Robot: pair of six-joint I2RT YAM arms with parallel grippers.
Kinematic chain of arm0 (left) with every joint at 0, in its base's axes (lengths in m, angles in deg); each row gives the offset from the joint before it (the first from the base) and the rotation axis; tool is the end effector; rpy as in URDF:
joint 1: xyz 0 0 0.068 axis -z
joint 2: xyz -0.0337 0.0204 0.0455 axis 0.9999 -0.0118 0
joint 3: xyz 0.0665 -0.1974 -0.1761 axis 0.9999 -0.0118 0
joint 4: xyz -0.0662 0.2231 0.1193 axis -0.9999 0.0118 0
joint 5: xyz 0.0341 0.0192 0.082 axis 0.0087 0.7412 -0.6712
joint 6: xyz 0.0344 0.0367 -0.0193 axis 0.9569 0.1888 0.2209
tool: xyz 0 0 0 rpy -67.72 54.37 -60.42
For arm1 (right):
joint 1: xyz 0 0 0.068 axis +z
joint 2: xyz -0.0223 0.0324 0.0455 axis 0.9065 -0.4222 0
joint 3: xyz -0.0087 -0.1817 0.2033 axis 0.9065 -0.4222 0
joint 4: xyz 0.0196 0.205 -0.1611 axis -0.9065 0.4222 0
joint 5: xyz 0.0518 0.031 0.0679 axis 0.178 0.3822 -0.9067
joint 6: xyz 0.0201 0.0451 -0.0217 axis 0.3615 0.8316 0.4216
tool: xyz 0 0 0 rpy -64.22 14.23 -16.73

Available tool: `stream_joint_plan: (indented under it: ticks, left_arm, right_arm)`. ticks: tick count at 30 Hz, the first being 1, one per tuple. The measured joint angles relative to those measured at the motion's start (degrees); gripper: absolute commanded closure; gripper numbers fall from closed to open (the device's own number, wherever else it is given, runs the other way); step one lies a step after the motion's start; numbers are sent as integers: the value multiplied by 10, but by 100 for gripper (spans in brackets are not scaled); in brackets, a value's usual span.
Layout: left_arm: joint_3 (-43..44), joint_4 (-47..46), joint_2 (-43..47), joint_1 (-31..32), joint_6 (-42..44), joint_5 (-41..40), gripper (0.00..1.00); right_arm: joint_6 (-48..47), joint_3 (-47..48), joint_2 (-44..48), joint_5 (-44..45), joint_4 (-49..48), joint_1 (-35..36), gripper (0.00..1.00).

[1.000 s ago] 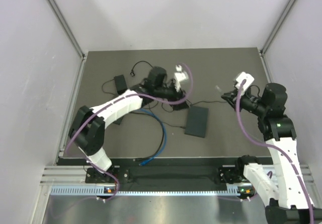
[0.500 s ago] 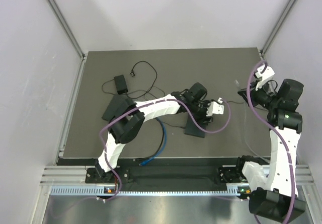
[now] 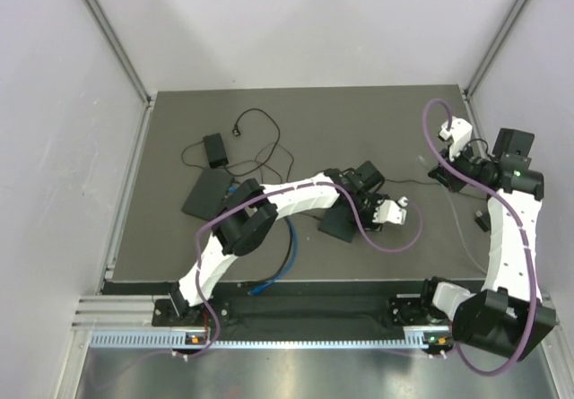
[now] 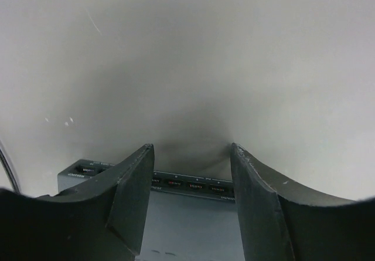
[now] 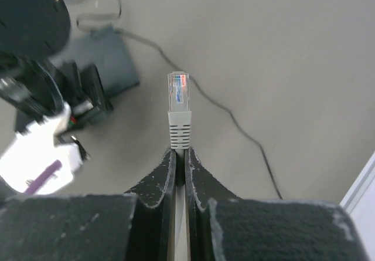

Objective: Insert the plug into the switch port

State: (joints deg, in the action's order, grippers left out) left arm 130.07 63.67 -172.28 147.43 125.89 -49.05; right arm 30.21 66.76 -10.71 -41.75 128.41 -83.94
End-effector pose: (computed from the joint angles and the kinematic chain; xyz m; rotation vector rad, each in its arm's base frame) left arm 0.2481 -0.4256 0.1631 2.1160 1.4601 -0.6118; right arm 0.1989 -0.0425 0.3420 -0.7717 2.0095 0.2894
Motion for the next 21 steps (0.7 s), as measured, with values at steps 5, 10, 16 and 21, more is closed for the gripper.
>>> stream_joint_plan:
  ticks: [5,10,16,21]
  left_arm:
    - [-25,17,20,-3,21,-27,41]
    - [-77,38,59,-24,7,-45,42]
    - [-77,61,63,-90,-34,-19,36]
    - [-122,55,121,-161,-110,91,31]
  right_arm:
    - [-63,0,-32,22,38,7,100]
    - [-80,-31,-47,58,30,43,100]
    - [-75,-86,-68,108,12,108,100]
    - [-38,-122,-87,161,-43,206,100]
